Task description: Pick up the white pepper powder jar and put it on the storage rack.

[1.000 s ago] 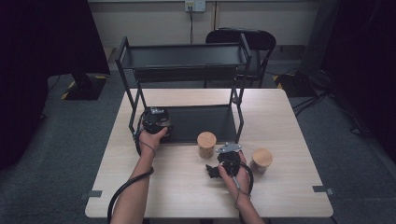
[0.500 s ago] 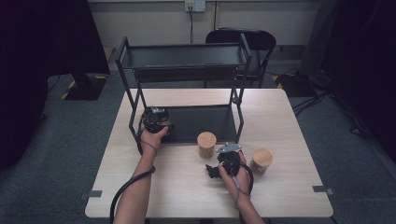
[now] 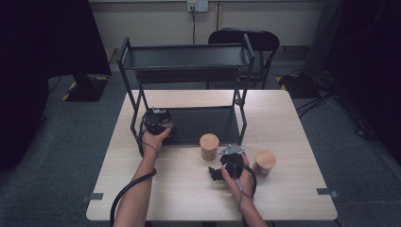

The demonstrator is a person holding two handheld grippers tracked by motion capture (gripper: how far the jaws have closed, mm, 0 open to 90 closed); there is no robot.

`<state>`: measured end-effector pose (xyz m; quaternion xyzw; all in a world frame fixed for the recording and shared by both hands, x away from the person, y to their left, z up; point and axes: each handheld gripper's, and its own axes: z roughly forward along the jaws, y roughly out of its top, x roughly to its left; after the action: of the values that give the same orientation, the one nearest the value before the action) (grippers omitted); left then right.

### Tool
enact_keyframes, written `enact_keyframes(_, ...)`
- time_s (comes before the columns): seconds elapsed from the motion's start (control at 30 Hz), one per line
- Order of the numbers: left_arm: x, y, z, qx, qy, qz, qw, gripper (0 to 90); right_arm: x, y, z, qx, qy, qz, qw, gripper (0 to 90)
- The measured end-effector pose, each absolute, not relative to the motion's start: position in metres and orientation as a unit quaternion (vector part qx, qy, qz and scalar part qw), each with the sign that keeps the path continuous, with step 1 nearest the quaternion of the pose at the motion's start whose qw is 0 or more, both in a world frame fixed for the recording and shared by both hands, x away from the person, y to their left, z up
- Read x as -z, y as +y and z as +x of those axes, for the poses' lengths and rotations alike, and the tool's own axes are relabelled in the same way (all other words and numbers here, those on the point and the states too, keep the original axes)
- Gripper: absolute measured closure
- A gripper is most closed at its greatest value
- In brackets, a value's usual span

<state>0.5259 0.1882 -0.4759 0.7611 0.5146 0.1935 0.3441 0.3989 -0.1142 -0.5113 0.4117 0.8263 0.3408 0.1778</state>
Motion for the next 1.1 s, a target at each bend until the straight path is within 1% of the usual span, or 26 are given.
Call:
enact_keyframes(0.17,0.475,0.19,0.524,-0.188,0.522,0.755,0.348,6.6,0.511,-0.114,0.399,-0.341,0.826,0.412,0.178,0.0)
enact_keyframes(0.27,0.472,0.189,0.522,-0.186,0.522,0.753,0.354,5.4,0.511,-0.114,0.399,-0.341,0.826,0.412,0.178,0.0)
enact_keyframes(0.37,0.471,0.19,0.52,-0.183,0.524,0.752,0.356,2.3,0.511,-0.114,0.399,-0.341,0.826,0.412,0.178,0.0)
enact_keyframes(1.1,0.465,0.193,0.507,-0.162,0.523,0.742,0.388,2.7,0.511,-0.114,0.399,-0.341,0.826,0.412,0.178,0.0)
